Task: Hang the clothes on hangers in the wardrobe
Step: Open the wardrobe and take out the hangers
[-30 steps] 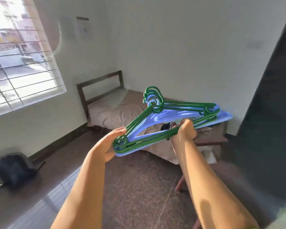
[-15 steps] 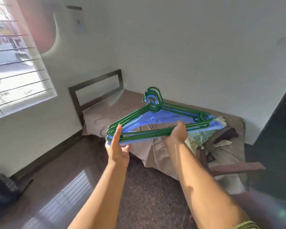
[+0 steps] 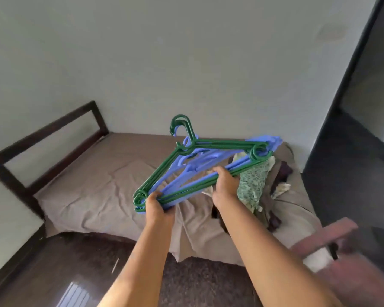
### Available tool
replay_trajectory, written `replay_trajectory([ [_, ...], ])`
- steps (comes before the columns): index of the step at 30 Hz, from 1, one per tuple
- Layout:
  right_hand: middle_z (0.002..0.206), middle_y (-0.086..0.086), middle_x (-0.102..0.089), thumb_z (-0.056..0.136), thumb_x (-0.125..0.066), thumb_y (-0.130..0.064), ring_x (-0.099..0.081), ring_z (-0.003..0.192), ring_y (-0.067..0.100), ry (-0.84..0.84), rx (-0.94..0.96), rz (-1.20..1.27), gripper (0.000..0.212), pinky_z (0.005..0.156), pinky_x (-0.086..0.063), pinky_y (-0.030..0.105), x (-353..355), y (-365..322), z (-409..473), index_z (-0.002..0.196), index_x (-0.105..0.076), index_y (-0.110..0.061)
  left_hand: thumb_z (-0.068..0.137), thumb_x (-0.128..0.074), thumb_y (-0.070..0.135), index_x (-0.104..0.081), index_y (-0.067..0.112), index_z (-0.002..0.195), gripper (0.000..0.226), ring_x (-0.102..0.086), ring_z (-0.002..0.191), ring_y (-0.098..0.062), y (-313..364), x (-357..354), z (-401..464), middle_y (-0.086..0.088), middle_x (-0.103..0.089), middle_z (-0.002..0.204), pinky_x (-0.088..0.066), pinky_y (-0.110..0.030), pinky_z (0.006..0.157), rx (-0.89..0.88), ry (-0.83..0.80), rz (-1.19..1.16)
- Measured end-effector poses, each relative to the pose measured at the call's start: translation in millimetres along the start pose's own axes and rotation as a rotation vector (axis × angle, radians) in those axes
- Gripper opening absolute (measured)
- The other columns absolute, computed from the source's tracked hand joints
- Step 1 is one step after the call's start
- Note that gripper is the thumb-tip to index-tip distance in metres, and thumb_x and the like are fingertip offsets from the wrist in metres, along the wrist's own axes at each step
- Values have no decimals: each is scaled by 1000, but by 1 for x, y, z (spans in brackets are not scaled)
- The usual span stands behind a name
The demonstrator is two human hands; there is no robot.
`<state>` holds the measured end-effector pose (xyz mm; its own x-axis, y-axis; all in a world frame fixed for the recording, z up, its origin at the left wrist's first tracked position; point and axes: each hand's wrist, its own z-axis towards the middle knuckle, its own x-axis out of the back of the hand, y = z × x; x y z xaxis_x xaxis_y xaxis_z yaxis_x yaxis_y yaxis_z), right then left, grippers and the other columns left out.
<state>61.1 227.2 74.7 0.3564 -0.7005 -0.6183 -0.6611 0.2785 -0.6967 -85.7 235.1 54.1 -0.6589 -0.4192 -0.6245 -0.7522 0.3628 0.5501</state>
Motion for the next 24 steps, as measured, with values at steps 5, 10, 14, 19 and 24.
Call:
replay_trajectory([
  [5, 89, 8, -59, 75, -65, 3, -56, 70, 22, 113, -47, -34, 39, 48, -44, 26, -8, 15, 111, 100, -47, -21, 83, -46, 4, -47, 17, 69, 19, -55, 59, -17, -24, -56, 114, 1, -56, 57, -47, -19, 42, 64, 51, 126],
  [10, 88, 8, -58, 78, -59, 9, -57, 63, 21, 272, -51, -23, 43, 53, -43, 30, -21, 17, 202, 113, -43, -12, 77, -71, 49, -66, 18, 85, 33, -62, 72, -21, -43, -88, 181, -5, -66, 79, -51, -32, 72, 140, -86, 320],
  [14, 91, 10, -58, 81, -57, 4, -56, 62, 22, 361, -134, -68, 39, 48, -42, 28, -24, 16, 262, 114, -44, -11, 75, -62, 67, -72, 12, 95, 59, -65, 92, -33, -45, -107, 230, -15, -72, 87, -48, -47, 94, 210, -163, 309],
  [19, 95, 11, -58, 77, -63, -2, -57, 68, 24, 372, -202, -174, 54, 51, -45, 31, -20, 25, 329, 129, -48, -3, 79, -64, 51, -76, 3, 94, 52, -63, 105, -38, -35, -140, 306, -22, -70, 106, -41, -55, 105, 409, -239, 374],
  [24, 95, 11, -58, 79, -65, -4, -58, 76, 26, 407, -211, -220, 55, 57, -47, 35, -33, 19, 399, 131, -48, -4, 73, -66, 29, -68, 6, 102, 38, -70, 80, -34, -54, -191, 376, -19, -72, 93, -56, -50, 77, 452, -297, 533],
])
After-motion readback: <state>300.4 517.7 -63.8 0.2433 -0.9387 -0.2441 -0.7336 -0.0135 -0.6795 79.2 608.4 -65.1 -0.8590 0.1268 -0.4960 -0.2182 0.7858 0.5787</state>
